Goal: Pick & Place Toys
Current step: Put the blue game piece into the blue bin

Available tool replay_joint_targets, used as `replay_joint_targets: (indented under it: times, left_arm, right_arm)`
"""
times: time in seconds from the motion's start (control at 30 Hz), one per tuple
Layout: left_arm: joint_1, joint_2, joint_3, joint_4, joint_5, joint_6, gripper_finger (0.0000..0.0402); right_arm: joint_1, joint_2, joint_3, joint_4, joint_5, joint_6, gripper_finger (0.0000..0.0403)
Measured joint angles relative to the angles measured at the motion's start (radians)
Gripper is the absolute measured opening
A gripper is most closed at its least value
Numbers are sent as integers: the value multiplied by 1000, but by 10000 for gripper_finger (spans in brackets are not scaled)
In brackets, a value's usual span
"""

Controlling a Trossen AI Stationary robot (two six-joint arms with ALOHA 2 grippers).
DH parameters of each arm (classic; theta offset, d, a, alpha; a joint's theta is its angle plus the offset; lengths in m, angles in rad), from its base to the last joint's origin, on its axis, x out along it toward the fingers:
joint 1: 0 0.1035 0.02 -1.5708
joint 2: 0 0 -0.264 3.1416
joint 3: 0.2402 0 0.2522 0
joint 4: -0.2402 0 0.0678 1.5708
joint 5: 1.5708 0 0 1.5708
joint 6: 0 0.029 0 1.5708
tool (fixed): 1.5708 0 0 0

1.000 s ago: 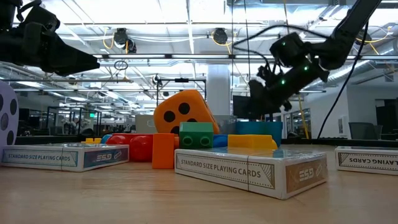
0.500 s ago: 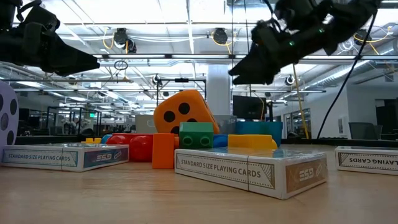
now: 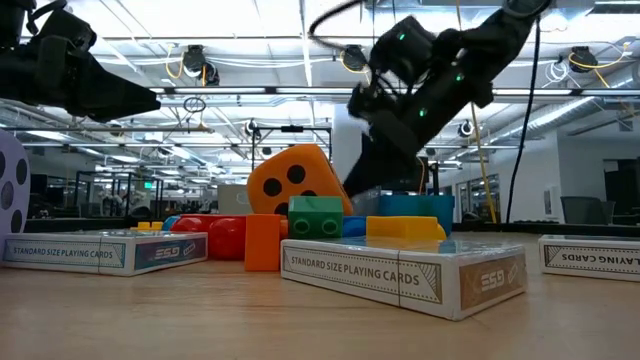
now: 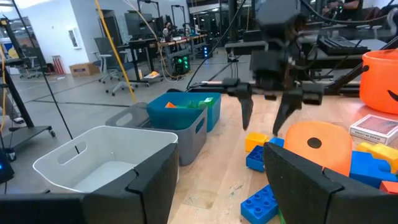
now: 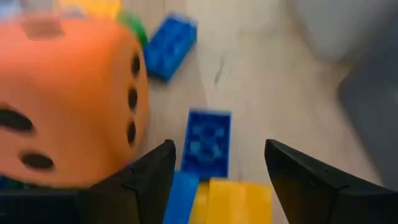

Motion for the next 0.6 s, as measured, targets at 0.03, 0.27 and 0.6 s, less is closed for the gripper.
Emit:
replay_joint_targets:
  times: [0.03, 0.27, 0.6]
  left_arm:
    - [0, 0, 0, 0, 0, 0, 241]
    - [0, 0, 0, 0, 0, 0, 241]
    - [0, 0, 0, 0, 0, 0, 241]
  right_arm:
    - [-1, 15, 10, -22, -13, -14, 237]
    - [1, 20, 37, -197, -39, -97, 228]
    - [11, -169, 31, -579, 101, 63, 211]
